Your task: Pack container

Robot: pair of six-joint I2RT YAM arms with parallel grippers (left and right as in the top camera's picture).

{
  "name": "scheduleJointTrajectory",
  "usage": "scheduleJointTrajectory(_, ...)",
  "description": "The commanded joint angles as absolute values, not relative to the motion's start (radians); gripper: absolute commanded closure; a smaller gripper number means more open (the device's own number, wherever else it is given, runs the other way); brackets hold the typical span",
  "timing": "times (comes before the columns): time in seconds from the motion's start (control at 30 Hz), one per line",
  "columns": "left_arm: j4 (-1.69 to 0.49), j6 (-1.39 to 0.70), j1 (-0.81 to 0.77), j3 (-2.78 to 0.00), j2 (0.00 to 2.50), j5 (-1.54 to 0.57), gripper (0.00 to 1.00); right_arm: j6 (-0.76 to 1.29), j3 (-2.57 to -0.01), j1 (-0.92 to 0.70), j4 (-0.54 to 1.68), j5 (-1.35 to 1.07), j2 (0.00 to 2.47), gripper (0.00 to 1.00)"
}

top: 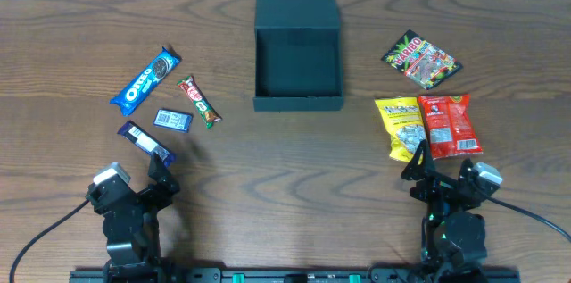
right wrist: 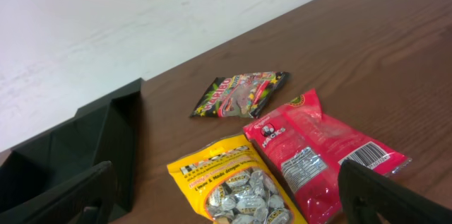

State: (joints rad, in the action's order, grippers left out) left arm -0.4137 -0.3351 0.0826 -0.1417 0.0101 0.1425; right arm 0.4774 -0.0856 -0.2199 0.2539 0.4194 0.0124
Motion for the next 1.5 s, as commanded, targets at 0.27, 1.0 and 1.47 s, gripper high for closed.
scheduleJointTrajectory(0.27, -0.417, -0.318, 0.084, -0.121, 0.005, 0.157, 0.05, 0.463, -0.082, -0.215, 0.253, 0.43, 0.006, 0.01)
scheduleJointTrajectory(1.0, -0.417, -0.317, 0.084, -0.121, 0.005, 0.157, 0.05, 0.541, -0.082, -0.215, 0.25, 0.29, 0.006, 0.01)
scheduleJointTrajectory(1.47, -0.417, -0.317, 0.084, -0.121, 0.005, 0.157, 0.05, 0.735, -0.082, -0.214, 0.104, -0.128, 0.027, 0.01)
